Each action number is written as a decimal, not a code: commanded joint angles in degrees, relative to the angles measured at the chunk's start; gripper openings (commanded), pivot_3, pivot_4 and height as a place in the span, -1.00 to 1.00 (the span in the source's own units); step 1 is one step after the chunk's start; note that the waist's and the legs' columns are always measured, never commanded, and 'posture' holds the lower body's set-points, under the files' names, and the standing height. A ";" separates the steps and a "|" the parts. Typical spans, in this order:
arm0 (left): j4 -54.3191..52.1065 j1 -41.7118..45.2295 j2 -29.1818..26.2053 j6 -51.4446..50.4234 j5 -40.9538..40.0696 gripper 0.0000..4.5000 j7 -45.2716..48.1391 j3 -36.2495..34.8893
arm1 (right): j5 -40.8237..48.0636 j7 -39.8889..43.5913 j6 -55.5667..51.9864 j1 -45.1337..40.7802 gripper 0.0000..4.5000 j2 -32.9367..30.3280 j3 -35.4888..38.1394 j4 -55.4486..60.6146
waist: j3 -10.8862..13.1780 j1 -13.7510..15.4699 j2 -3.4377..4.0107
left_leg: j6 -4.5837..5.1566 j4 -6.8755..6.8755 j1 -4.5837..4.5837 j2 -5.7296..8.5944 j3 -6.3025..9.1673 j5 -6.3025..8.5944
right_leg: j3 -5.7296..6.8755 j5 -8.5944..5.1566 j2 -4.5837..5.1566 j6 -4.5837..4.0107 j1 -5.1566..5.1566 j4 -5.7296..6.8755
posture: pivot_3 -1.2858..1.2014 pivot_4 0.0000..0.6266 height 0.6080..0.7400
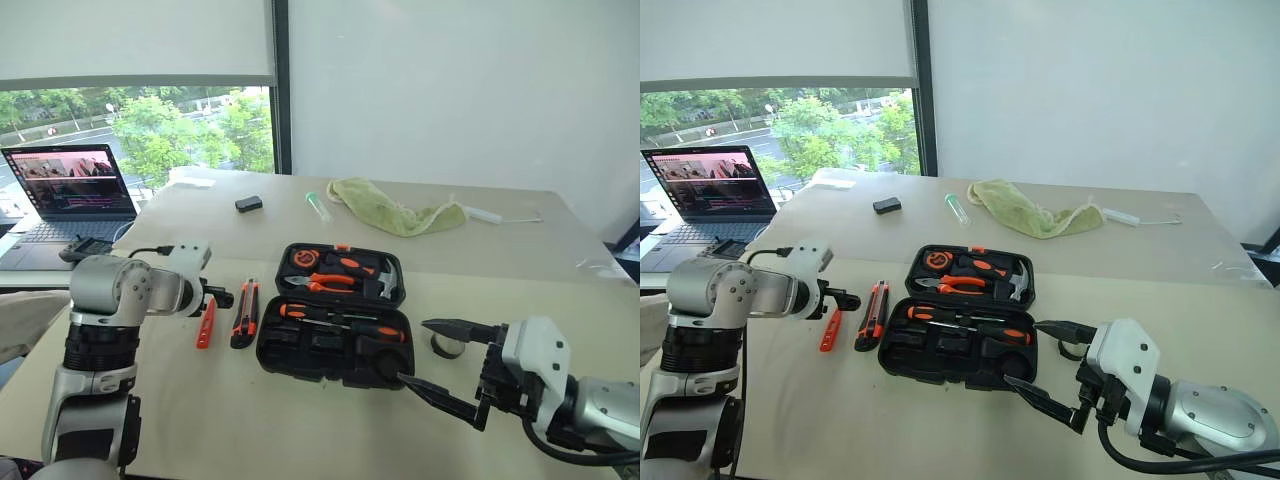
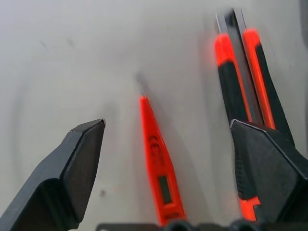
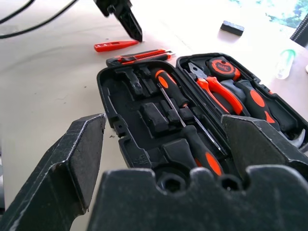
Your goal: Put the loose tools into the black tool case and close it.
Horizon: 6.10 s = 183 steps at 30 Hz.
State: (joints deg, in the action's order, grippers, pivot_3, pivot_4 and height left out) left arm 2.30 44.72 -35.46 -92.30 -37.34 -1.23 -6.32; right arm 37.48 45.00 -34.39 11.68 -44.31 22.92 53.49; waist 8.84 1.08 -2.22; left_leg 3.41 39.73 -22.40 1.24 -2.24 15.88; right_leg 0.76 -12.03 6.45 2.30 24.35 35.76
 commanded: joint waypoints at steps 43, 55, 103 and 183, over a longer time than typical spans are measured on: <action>14.39 7.53 -11.70 78.02 22.92 -0.85 85.37 32.48 | 1.20 -0.88 3.95 0.62 1.00 -1.56 0.56 -1.15 | 0.04 1.33 0.38 | 0.41 0.14 -0.32 -0.07 -0.26 0.03 | 0.15 -0.11 -0.32 -0.52 -0.10 -0.64 | 0.03 -0.52 1.00; 26.38 18.97 3.29 83.90 34.60 -0.85 91.74 36.30 | 1.72 -4.57 3.99 9.12 1.00 1.09 3.97 5.21 | 0.05 0.92 0.36 | 1.43 1.29 -1.00 0.20 -0.33 0.60 | 0.07 0.42 -0.13 0.85 -0.12 -0.86 | 0.03 -0.52 1.00; 10.82 15.03 6.79 55.38 33.91 0.06 83.27 25.49 | 2.84 -9.27 11.12 17.81 1.00 -1.10 4.18 6.51 | 0.03 0.96 0.40 | 1.43 1.73 -0.99 0.11 -0.30 0.60 | 0.00 0.51 -0.10 0.96 -0.08 -0.52 | 0.03 -0.52 1.00; 2.01 7.06 27.45 -0.20 24.39 0.92 -10.96 -3.85 | 3.38 -0.16 8.40 6.08 1.00 -3.12 2.28 -3.31 | -0.73 1.19 0.56 | 0.52 0.98 -0.60 0.22 -0.20 0.12 | -0.10 0.55 -0.04 0.75 -0.14 -0.68 | 0.03 -0.52 1.00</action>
State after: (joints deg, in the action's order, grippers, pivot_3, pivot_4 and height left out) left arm 2.93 50.52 -9.33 -92.29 -14.65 -10.55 -9.44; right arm 39.61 44.47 -25.75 17.44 -46.86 23.28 48.98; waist 8.11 2.27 -1.66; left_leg 3.98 40.71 -23.01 1.46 -2.43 16.03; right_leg 0.67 -11.48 6.42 3.05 24.21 35.07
